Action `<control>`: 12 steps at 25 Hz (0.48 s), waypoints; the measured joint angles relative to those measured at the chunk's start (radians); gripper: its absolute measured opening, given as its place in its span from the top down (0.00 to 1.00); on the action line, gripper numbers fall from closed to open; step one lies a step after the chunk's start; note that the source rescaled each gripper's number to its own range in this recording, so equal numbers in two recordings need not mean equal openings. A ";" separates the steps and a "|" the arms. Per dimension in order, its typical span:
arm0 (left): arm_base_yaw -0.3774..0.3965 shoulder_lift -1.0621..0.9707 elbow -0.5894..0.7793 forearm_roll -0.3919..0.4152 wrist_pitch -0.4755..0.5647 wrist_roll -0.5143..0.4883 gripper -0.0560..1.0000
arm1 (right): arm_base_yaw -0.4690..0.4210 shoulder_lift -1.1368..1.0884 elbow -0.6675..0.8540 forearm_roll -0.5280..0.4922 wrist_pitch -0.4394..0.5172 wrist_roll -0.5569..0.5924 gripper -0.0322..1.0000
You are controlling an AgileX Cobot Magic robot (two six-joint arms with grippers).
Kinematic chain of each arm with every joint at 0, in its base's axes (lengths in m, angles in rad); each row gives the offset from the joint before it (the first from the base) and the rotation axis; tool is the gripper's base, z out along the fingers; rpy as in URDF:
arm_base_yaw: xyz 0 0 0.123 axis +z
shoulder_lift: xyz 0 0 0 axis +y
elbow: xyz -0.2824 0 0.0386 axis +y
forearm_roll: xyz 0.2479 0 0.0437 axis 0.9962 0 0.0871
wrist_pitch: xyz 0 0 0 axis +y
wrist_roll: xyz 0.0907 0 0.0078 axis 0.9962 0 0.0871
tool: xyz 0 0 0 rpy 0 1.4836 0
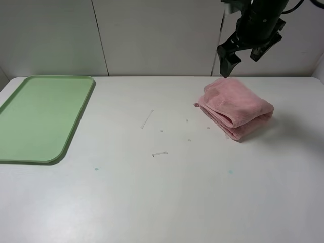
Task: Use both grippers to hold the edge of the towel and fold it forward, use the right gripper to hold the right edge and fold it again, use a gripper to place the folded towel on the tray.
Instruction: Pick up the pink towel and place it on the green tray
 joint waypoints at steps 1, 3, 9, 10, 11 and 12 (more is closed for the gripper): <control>0.000 0.000 0.000 0.000 0.000 0.000 0.01 | 0.000 -0.015 0.000 0.001 0.000 0.011 0.00; 0.000 0.000 0.000 0.000 0.000 0.000 0.01 | 0.000 -0.043 0.000 0.012 0.001 0.032 0.00; 0.000 0.000 0.000 0.000 0.000 0.000 0.01 | 0.000 -0.175 0.114 0.038 0.001 0.076 0.00; 0.000 0.000 0.000 0.000 0.000 0.000 0.01 | 0.000 -0.204 0.151 0.038 0.001 0.083 0.00; 0.000 0.000 0.000 0.000 0.000 0.000 0.01 | 0.000 -0.233 0.184 0.039 0.001 0.090 0.00; 0.000 0.000 0.000 0.000 0.000 0.000 0.01 | 0.000 -0.264 0.224 0.039 0.001 0.094 0.00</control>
